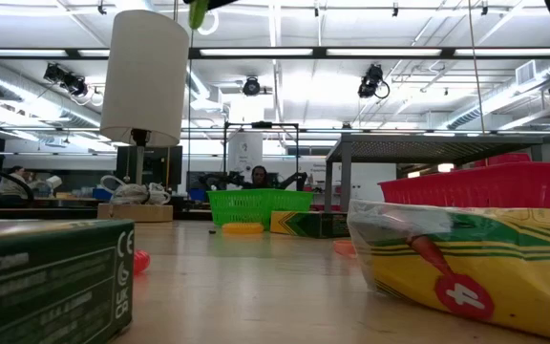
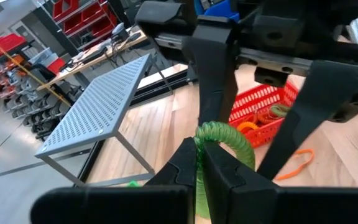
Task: Pick & Place Office Desk Supplies
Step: Put the green spring keychain into the red bin
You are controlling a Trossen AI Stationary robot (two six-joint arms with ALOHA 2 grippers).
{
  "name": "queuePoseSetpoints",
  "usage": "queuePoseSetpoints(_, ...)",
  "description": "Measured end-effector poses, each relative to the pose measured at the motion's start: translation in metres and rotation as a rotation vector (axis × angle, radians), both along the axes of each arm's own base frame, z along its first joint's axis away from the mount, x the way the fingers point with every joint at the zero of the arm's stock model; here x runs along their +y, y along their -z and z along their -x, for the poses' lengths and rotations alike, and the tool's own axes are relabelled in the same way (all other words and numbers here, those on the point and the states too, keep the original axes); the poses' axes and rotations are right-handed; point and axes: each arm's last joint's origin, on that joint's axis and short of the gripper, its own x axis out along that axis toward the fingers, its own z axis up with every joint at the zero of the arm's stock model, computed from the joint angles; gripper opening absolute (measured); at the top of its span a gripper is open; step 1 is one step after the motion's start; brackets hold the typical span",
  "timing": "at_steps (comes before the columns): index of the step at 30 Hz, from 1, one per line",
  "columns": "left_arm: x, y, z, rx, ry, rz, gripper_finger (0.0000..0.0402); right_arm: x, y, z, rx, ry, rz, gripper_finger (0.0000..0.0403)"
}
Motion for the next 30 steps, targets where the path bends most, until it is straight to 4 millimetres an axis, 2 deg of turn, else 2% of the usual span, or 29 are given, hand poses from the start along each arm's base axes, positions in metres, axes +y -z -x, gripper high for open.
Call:
queuePoseSetpoints(5,0.000,0.000,0.000,0.002,0.008,0.001,0.0011,-0.001,0.000,-0.001,0.005,-0.010,0.003,0.0108)
queuePoseSetpoints(10,-0.001,0.001,0.000,0.019,0.056,-0.009,0.0011,-0.002,0.003,0.000,0.067,-0.044,0.030,0.0020)
queuePoseSetpoints(16,-0.005,0.002,0.000,0.044,0.149,-0.010,0.0014,-0.002,0.007,0.003,0.120,-0.068,0.021,0.0019)
queuePoseSetpoints(30,-0.010,0.016,0.011,0.166,0.159,0.057,0.0198,-0.004,0.014,0.010,0.206,-0.064,0.014,0.0018)
